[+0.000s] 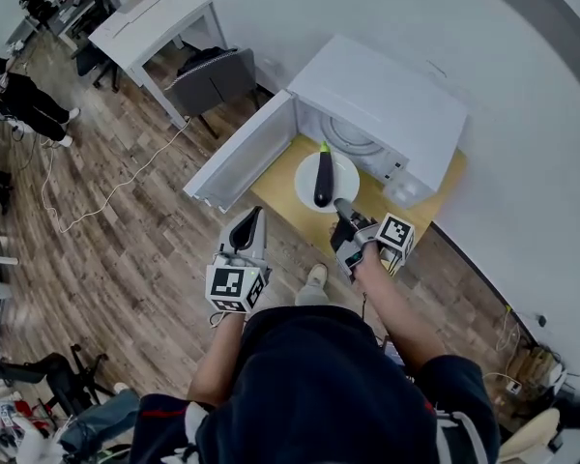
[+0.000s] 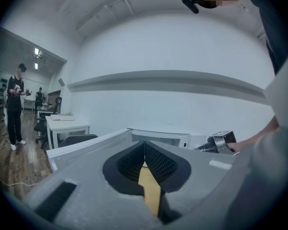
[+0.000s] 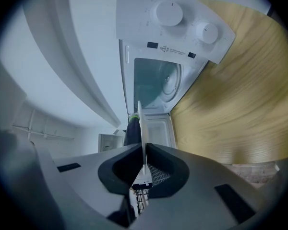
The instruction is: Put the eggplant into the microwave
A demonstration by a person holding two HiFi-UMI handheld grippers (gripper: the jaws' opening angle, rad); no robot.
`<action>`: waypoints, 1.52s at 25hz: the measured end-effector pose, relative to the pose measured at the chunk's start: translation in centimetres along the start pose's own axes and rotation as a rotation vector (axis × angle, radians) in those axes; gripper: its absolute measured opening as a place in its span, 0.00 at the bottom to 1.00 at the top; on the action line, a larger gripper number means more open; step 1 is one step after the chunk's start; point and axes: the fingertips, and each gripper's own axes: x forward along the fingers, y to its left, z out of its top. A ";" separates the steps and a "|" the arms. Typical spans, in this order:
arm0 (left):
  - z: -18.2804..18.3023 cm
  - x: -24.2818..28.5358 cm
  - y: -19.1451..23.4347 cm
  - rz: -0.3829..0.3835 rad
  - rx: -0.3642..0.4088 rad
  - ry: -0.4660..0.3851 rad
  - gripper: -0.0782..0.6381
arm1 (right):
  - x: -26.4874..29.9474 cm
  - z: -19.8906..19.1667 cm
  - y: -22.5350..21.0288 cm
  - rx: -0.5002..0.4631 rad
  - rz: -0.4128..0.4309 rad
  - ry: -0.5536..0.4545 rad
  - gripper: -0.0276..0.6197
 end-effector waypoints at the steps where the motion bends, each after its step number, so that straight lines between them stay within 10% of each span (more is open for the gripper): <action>1: 0.0 0.5 0.0 0.002 0.002 0.002 0.13 | 0.3 0.2 -0.2 0.000 -0.002 0.010 0.08; 12: 0.3 5.1 0.0 -0.038 0.009 0.024 0.13 | 1.9 2.2 -1.2 0.040 0.001 0.006 0.08; 38: 0.5 16.3 2.5 -0.498 0.068 0.119 0.13 | 6.1 5.2 -2.9 0.156 -0.039 -0.368 0.08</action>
